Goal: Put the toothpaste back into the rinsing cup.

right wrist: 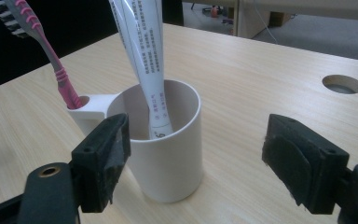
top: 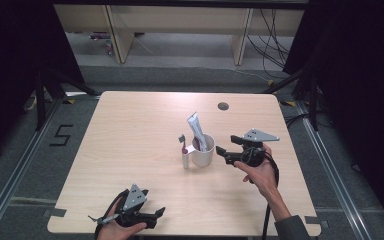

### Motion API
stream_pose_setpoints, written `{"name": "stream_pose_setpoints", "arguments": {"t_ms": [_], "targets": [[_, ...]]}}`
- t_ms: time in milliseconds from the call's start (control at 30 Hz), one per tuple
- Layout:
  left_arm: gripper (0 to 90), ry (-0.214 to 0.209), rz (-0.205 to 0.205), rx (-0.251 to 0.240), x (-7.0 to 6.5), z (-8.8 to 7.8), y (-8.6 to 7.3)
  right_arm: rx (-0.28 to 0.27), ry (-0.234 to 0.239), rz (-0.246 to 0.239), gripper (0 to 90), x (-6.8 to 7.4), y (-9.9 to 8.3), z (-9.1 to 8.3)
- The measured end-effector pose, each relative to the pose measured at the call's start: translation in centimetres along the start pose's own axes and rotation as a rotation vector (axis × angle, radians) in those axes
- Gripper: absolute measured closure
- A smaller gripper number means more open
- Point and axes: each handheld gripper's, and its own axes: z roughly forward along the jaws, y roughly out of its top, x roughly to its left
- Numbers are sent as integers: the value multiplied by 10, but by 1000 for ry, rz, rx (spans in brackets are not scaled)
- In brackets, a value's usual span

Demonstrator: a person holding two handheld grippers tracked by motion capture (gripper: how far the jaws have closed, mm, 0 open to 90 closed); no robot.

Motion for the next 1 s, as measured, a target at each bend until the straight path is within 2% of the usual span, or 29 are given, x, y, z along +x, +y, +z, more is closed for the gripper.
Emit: {"name": "stream_pose_setpoints", "arguments": {"t_ms": [100,133,167,233,267,300,333,367,400,433,500,567,600,667,767,800,833,867,900,933,967,1000], "targets": [[180,-1,1,1,0,0,0,7,-1,-8,225,2,0,-3],[180,-1,0,0,0,0,0,13,7,7,221,3,0,-4],[180,-1,0,0,0,0,0,24,-5,-1,218,3,0,-5],[180,0,-2,0,0,0,0,13,11,5,218,3,-1,-5],[180,0,-4,-5,0,0,-1,4,4,-2,217,3,-2,-7],[180,0,-3,-4,0,0,-1,14,8,10,215,4,-3,-7],[180,0,-3,-4,0,0,-1,13,0,-12,214,2,-4,-8],[180,7,8,5,1,-1,-1,14,-2,12,214,3,-6,-8],[180,7,8,5,1,-1,-1,18,2,-5,212,2,-6,-9],[180,5,12,9,1,-3,-1,24,2,8,211,2,-7,-10],[180,6,6,9,1,-3,-1,19,3,-7,210,1,-8,-10],[180,11,6,15,1,-3,-1,19,6,1,208,2,-9,-12],[180,12,4,14,1,-3,-1,24,6,22,207,4,-10,-13],[180,13,2,14,1,-3,-1,23,-13,-19,203,3,-13,-16],[180,12,6,14,1,-3,-1,20,-2,-17,203,2,-15,-18],[180,11,11,14,1,-3,-1,30,-17,-4,201,3,-16,-22],[180,11,11,14,1,-3,-1,21,-21,-26,201,1,-17,-22],[180,12,9,14,1,-3,-1,21,-21,-26,201,1,-17,-22],[180,13,8,13,1,-3,-1,17,-20,-8,200,2,-20,-24],[180,17,4,11,1,-3,-1,27,-28,-36,199,0,-20,-26],[180,14,3,9,1,-3,-1,42,-13,-5,199,1,-22,-27],[180,17,4,10,1,-3,-1,26,-18,0,198,2,-24,-26]]}}
